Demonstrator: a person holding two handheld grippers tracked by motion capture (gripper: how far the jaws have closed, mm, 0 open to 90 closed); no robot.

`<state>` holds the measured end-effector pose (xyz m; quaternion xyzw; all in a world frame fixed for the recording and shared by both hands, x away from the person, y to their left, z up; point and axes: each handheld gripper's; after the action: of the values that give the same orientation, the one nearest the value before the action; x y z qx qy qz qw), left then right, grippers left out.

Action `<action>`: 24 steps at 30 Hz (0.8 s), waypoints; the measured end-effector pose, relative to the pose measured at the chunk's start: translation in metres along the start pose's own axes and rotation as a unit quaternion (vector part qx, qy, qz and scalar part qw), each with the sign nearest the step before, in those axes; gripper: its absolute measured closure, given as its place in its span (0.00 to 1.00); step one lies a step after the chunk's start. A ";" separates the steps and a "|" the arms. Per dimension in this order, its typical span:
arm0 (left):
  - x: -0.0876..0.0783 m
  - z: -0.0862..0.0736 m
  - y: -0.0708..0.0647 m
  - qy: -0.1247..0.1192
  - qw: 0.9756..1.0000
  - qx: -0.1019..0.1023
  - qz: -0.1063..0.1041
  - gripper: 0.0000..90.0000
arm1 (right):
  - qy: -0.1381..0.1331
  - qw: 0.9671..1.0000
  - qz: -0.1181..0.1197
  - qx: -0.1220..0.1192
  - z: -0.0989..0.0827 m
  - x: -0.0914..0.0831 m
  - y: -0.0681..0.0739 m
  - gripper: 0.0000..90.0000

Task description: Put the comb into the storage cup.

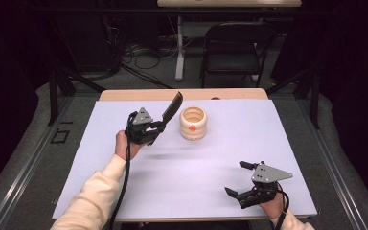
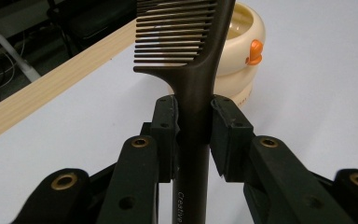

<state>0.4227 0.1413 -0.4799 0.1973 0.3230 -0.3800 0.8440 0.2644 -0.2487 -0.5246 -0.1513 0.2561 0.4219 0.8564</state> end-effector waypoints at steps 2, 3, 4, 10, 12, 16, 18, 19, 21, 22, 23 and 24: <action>0.000 0.001 0.001 -0.001 1.000 0.000 0.000 0.80 | 0.001 1.000 0.000 0.000 0.000 0.000 0.000 0.00; 0.000 0.001 0.001 -0.001 1.000 -0.001 0.000 0.80 | 0.001 1.000 0.000 0.000 0.000 0.000 0.000 0.00; 0.000 0.002 0.002 -0.002 1.000 -0.001 0.001 0.80 | 0.000 1.000 0.000 0.000 0.000 0.000 0.000 0.00; 0.000 0.005 0.003 -0.007 1.000 -0.002 0.003 0.80 | 0.001 1.000 0.001 0.000 0.000 0.000 0.000 0.00; 0.000 0.007 0.003 -0.008 1.000 -0.004 0.002 0.80 | 0.001 1.000 0.001 0.000 0.000 0.000 0.000 0.00; -0.001 0.011 0.003 -0.013 1.000 -0.003 0.003 0.80 | 0.001 1.000 0.001 0.000 0.000 0.000 0.000 0.00; -0.001 0.014 0.003 -0.014 1.000 -0.002 0.003 0.80 | 0.001 1.000 0.001 0.000 0.000 0.000 0.000 0.00; -0.001 0.015 0.003 -0.015 1.000 -0.002 0.004 0.80 | 0.001 1.000 0.001 0.000 0.000 0.000 0.000 0.00; -0.001 0.017 0.003 -0.015 1.000 -0.001 0.004 0.80 | 0.001 1.000 0.001 0.000 0.000 0.000 0.000 0.00; -0.001 0.018 0.004 -0.015 1.000 0.000 0.004 0.80 | 0.001 1.000 0.001 0.000 0.000 0.000 0.000 0.00; -0.001 0.019 0.004 -0.017 1.000 -0.002 0.004 0.80 | 0.001 1.000 0.001 0.000 0.000 0.000 0.000 0.00; -0.001 0.020 0.004 -0.017 1.000 0.000 0.005 0.80 | 0.001 1.000 0.001 0.000 0.000 0.000 0.000 0.00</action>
<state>0.4330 0.1327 -0.4648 0.1924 0.3077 -0.3790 0.8513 0.2647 -0.2488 -0.5247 -0.1518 0.2573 0.4223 0.8558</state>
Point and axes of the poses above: each handheld gripper's, and its own axes: x roughly forward along the jaws, z roughly out of its top, y roughly to its left, and after that the axes turned 11 degrees about y, right-handed
